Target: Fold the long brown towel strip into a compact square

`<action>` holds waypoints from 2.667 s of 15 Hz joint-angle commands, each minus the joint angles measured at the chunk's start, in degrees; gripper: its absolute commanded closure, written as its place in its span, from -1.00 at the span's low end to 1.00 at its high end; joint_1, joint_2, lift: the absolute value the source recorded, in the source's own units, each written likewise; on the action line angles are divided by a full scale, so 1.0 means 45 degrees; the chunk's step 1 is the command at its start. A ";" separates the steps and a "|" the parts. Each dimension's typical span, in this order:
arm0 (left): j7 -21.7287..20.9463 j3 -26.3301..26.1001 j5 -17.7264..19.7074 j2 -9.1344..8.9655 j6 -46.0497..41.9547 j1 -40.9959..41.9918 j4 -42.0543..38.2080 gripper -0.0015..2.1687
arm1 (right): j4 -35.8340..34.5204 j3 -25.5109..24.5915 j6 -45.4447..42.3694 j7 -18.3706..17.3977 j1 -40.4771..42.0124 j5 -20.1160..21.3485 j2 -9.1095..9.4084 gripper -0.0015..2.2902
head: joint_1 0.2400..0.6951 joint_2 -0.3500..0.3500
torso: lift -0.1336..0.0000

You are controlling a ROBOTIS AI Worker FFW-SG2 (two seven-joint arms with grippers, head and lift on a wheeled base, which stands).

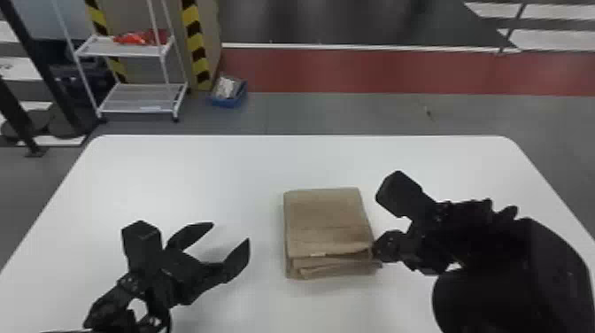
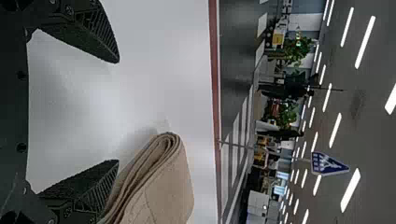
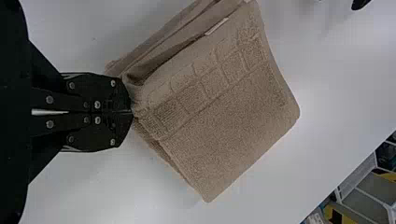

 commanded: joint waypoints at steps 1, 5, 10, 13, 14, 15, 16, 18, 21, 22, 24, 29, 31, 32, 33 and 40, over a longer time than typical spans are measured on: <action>-0.0020 0.0047 0.0001 -0.0003 -0.0013 -0.0008 0.0003 -0.88 | -0.0040 0.0124 0.0023 0.0042 0.0045 -0.0016 0.0057 0.47 | 1.00 -0.04 | -0.87; -0.0078 0.0321 0.0177 0.0017 0.0026 0.0051 -0.0212 -0.88 | -0.1348 -0.0774 0.0961 0.0020 0.0143 -0.1696 0.0213 0.47 | 1.00 0.01 | -0.87; 0.0000 0.1141 0.0919 -0.0101 0.1081 0.0988 -0.2302 -0.88 | -0.5274 -0.3411 0.3968 -0.5234 0.1803 -0.8727 0.0537 -0.95 | 1.00 -0.03 | -0.87; 0.0136 0.2020 0.1583 -0.0622 0.1120 0.2141 -0.3708 -0.88 | -0.6250 -0.3899 0.1429 -0.8398 0.3990 -1.0797 0.0537 -0.95 | 1.00 -0.09 | -0.87; 0.0410 0.2215 0.1720 -0.0622 0.1120 0.2492 -0.4079 -0.88 | -0.6368 -0.4056 -0.0016 -0.8926 0.4830 -1.1208 0.0537 -0.95 | 1.00 -0.09 | -0.87; 0.0742 0.2215 0.1778 -0.0622 0.1081 0.2824 -0.4372 -0.88 | -0.6465 -0.4349 -0.1071 -0.9316 0.5553 -1.1715 0.0537 -0.94 | 1.00 -0.08 | -0.87; 0.0976 0.2157 0.1817 -0.0622 0.1081 0.3078 -0.4626 -0.88 | -0.6582 -0.4739 -0.1578 -0.9512 0.6080 -1.2360 0.0537 -0.94 | 1.00 -0.05 | -0.87; 0.1777 0.1649 0.1661 -0.0622 -0.0169 0.4055 -0.5114 -0.88 | -0.6504 -0.5657 -0.3297 -0.9785 0.7154 -1.3629 0.0537 -0.93 | 1.00 0.00 | -0.87; 0.2773 0.0653 0.0997 -0.0622 -0.3333 0.5383 -0.5290 -0.88 | -0.5372 -0.6731 -0.6383 -1.0058 0.8190 -1.4997 0.0537 -0.92 | 1.00 -0.13 | -0.87; 0.2890 0.0555 0.0821 -0.0622 -0.3880 0.5578 -0.5271 -0.88 | -0.5000 -0.6731 -0.7321 -1.0234 0.8346 -1.5016 0.0537 -0.92 | 1.00 -0.19 | -0.87; 0.3398 0.0282 -0.0350 -0.0622 -0.5208 0.5871 -0.5075 -0.88 | -0.4336 -0.6712 -0.8571 -1.0469 0.8463 -1.5231 0.0537 -0.91 | 1.00 -0.30 | -0.87; 0.3926 0.0204 -0.1054 -0.0622 -0.5130 0.5969 -0.4900 -0.88 | -0.4043 -0.6302 -0.9860 -1.0488 0.9088 -1.5485 0.0537 -0.90 | 1.00 -0.38 | -0.87; 0.3926 0.0204 -0.1132 -0.0622 -0.4935 0.5969 -0.4939 -0.88 | -0.4043 -0.6048 -0.9860 -1.0898 0.9244 -1.5485 0.0537 -0.90 | 1.00 -0.33 | -0.87; 0.3945 0.0223 -0.1132 -0.0622 -0.4896 0.5969 -0.4939 -0.88 | -0.4043 -0.5931 -0.9977 -1.1152 0.9361 -1.5504 0.0537 -0.90 | 1.00 -0.31 | -0.87; 0.3926 0.0243 -0.1132 -0.0622 -0.4857 0.5949 -0.4939 -0.88 | -0.4043 -0.5853 -1.0016 -1.1328 0.9400 -1.5504 0.0537 -0.90 | 1.00 -0.31 | -0.87; 0.3750 0.0887 -0.0917 -0.0622 -0.4193 0.5812 -0.5095 -0.88 | -0.3985 -0.5833 -1.0094 -1.1484 0.9479 -1.5856 0.0537 -0.90 | 1.00 -0.25 | -0.87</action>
